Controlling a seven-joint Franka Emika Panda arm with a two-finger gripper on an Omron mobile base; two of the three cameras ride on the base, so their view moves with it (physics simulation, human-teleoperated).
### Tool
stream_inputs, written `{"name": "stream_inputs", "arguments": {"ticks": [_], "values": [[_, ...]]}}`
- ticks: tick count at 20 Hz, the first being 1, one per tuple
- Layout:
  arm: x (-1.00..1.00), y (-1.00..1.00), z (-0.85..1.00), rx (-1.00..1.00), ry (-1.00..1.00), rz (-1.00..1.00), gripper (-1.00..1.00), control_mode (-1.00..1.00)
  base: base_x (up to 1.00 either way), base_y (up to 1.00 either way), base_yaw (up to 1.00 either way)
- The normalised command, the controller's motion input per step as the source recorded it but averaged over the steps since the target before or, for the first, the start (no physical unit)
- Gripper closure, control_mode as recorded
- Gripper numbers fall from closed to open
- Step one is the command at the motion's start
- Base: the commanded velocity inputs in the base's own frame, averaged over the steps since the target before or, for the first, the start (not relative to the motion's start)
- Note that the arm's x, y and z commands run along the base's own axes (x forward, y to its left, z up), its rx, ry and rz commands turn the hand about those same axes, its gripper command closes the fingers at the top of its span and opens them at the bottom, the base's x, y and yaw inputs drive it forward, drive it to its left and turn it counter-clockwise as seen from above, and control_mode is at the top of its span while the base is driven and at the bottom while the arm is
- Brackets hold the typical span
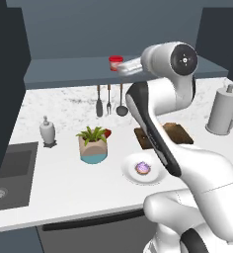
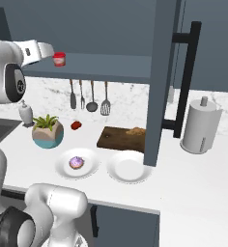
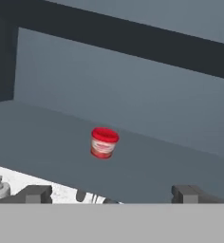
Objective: From the different types of pastries on the counter, select a croissant and place it on the cutting board. Then retrieve a jar of jam from the cabinet and place it alongside the croissant on the cutting board.
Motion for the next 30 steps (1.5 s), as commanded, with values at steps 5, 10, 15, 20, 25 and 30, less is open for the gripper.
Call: {"name": "stream_inputs", "arguments": {"ticks": [5,10,15,20,25,30], "values": [[0.17,0.0,0.01,0.0,0.01,-0.21,-1.0,-1.0,0.0,0.0,0.0],[0.3,0.0,0.0,0.0,0.11,-0.15,-1.0,-1.0,0.0,0.0,0.0],[0.33,0.0,0.0,0.0,0.17,-0.04,-1.0,-1.0,0.0,0.0,0.0],[0.37,-0.02,0.0,0.03,0.12,0.0,-1.0,-1.0,0.0,0.0,0.0],[0.21,-0.02,0.0,0.02,0.07,0.0,-1.0,-1.0,0.0,0.0,0.0],[0.04,0.0,-0.07,0.01,0.06,0.0,-1.0,-1.0,0.0,0.0,0.0]]}}
